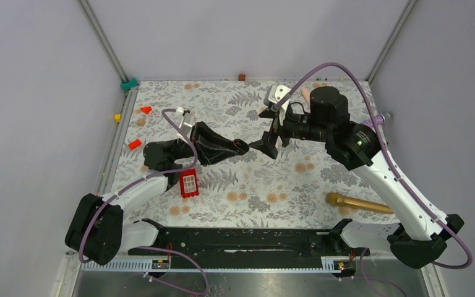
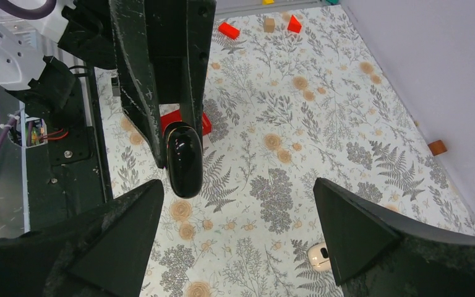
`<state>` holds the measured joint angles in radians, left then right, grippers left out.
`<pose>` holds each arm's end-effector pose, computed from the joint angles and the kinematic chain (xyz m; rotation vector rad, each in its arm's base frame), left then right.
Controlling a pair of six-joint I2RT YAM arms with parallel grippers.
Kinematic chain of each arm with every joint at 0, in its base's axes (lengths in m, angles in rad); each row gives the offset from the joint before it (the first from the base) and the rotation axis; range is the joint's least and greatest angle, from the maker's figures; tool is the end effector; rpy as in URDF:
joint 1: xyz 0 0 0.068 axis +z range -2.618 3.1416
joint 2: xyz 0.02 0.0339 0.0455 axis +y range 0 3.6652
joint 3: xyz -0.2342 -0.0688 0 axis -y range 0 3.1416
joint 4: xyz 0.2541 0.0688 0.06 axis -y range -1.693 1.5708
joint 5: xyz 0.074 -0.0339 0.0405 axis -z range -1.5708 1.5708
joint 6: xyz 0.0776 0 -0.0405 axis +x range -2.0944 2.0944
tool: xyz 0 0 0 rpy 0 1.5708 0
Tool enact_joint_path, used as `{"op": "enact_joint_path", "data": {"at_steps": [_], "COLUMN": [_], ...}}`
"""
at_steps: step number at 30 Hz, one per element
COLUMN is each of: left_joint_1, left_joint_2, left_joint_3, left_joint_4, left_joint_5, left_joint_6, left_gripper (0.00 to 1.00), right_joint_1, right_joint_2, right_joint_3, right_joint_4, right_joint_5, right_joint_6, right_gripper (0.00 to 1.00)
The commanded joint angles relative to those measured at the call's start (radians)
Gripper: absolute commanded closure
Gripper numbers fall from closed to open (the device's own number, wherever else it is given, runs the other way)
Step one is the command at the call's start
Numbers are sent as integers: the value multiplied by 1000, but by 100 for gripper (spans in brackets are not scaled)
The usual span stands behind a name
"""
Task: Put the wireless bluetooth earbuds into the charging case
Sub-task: Close the charging case with the earbuds inside, then place the charging case at the center of the board.
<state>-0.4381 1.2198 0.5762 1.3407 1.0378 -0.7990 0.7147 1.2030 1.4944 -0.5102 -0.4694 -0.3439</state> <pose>0.2123 -0.1732 0.3018 0.9020 1.0602 -1.5041 0.2049 0.2243 0.4314 -1.1967 1.3678 0.6833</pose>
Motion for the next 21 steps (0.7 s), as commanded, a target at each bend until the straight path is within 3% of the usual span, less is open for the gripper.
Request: {"op": "enact_joint_path", "data": {"at_steps": [1, 6, 12, 18, 21], "left_joint_1": [2, 1, 3, 3, 3], "left_joint_2": [2, 2, 14, 39, 51], "left_joint_3": [45, 53, 134, 137, 158], "left_joint_4": [10, -77, -458, -480, -521], "left_joint_5": [-29, -59, -161, -184, -188], "left_joint_6": [29, 48, 197, 221, 251], "left_gripper": [100, 100, 100, 100, 100], "right_joint_1": [3, 3, 1, -8, -22], "right_joint_2": [-11, -7, -54, -165, -236], "right_joint_3": [-12, -20, -99, -299, -418], "right_joint_4": [28, 40, 44, 186, 277], "right_joint_5": [6, 71, 313, 545, 587], "right_joint_6": [-5, 0, -106, -89, -82], "right_gripper": [1, 1, 1, 1, 1]}}
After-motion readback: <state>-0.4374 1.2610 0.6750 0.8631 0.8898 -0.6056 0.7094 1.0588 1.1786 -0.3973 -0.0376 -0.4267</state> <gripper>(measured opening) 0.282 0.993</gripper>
